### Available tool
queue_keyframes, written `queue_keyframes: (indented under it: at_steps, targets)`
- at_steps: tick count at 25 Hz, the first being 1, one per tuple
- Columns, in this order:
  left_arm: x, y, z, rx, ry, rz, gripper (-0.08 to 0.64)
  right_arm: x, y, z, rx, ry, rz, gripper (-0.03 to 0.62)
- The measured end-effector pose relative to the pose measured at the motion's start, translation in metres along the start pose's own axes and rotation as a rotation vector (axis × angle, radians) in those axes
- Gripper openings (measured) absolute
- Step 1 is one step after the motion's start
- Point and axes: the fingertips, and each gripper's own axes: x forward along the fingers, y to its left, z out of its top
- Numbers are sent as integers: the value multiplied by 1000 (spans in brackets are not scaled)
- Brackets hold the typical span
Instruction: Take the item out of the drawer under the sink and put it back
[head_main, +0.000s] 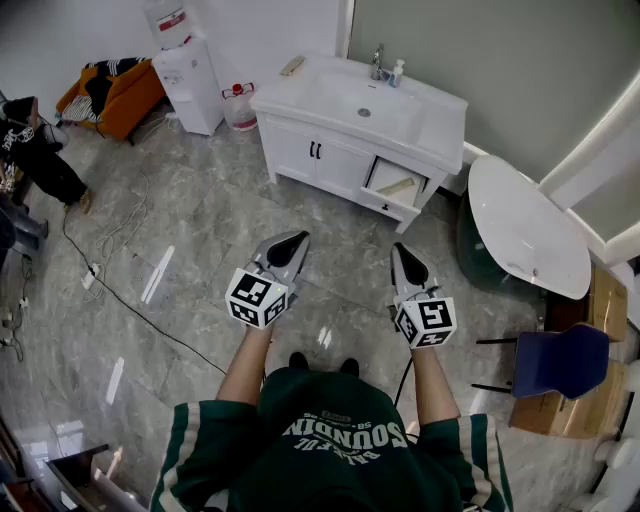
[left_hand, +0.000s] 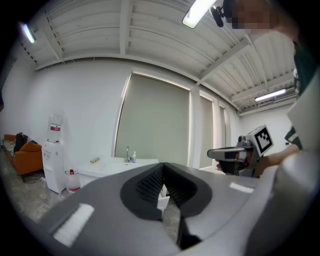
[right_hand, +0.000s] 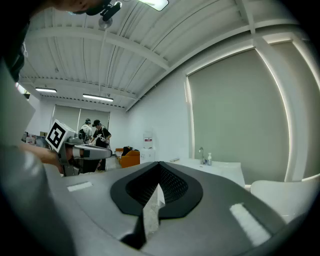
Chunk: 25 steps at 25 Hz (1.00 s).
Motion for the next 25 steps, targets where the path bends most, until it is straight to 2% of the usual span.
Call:
queue_keyframes:
  at_steps: [5, 14, 25]
  targets:
    - [2, -1, -4, -6, 2, -3, 49, 0, 2, -2, 15, -9, 23, 2]
    - [-2, 8, -11, -18, 13, -22, 49, 9, 13, -12, 26, 25, 13, 2]
    - [-17, 35, -20, -3, 29, -88, 49, 26, 39, -23, 12, 54, -44, 2]
